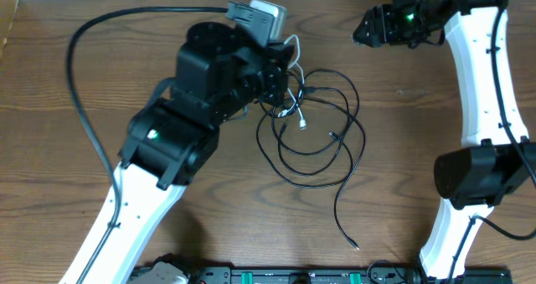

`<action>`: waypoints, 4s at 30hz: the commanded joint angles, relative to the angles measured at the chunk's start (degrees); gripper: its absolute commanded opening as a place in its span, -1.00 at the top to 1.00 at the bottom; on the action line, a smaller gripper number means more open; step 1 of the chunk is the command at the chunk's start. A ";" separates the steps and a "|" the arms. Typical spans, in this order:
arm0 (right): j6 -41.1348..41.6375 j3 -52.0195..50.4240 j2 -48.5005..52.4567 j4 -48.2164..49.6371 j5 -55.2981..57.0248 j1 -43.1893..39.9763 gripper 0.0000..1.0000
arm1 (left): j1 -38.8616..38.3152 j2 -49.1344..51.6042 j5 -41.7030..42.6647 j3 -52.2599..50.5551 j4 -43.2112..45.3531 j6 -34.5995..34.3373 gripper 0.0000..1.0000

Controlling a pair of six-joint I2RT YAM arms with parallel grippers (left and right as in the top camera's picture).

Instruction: Untangle cables

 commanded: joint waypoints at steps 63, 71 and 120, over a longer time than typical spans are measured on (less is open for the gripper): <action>12.96 -22.88 9.46 31.58 -15.10 21.16 -0.45 | 2.43 1.75 -17.77 18.18 1.33 5.20 0.85; 18.64 -24.90 9.46 34.88 -12.85 22.18 -0.46 | 2.45 1.75 -17.79 18.18 1.55 4.83 0.85; 34.77 -43.25 4.94 45.66 4.59 19.96 -0.49 | 2.49 -3.26 -21.90 18.88 7.48 3.52 0.85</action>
